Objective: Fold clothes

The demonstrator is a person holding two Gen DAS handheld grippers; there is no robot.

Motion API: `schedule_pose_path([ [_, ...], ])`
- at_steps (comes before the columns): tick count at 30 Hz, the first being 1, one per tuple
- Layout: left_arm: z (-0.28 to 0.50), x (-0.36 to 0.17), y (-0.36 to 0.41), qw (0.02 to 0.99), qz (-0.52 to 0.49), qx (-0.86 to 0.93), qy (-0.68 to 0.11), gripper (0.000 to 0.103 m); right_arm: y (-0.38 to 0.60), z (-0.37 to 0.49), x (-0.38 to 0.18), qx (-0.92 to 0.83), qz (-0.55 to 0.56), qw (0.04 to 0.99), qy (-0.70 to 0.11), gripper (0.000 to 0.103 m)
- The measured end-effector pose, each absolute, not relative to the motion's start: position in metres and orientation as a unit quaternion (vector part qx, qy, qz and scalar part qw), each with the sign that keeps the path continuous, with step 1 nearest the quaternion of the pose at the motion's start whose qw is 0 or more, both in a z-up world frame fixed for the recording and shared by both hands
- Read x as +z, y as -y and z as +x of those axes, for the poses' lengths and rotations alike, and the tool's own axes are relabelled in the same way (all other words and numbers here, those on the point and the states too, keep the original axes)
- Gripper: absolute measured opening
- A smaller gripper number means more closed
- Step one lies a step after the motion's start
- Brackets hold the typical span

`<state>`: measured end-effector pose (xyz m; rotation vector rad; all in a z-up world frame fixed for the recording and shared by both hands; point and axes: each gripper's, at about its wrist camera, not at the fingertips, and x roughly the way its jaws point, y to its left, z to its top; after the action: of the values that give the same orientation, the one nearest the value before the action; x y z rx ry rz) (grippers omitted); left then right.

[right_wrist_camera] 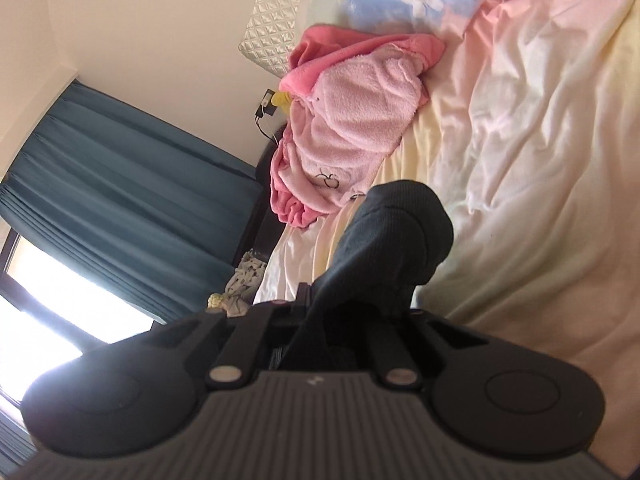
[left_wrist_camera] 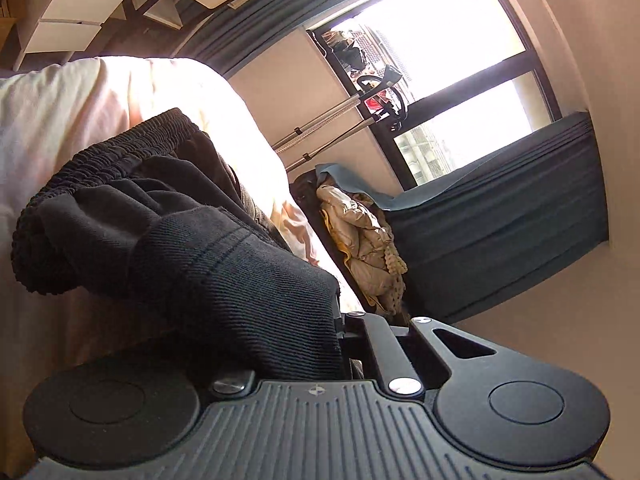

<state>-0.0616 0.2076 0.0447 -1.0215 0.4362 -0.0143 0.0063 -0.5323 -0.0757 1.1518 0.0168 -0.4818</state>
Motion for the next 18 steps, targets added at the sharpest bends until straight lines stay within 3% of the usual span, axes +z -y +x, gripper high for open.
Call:
schedule_pose_path([
  [9, -0.023, 0.035, -0.224, 0.834, -0.513, -0.007, -0.202, 0.009, 0.53, 0.032, -0.051, -0.224, 0.49, 0.842, -0.035, 0.004],
  [18, 0.143, 0.009, -0.237, 0.819, -0.52, 0.019, -0.243, 0.01, 0.53, 0.23, -0.034, -0.23, 0.43, 0.866, -0.115, 0.004],
])
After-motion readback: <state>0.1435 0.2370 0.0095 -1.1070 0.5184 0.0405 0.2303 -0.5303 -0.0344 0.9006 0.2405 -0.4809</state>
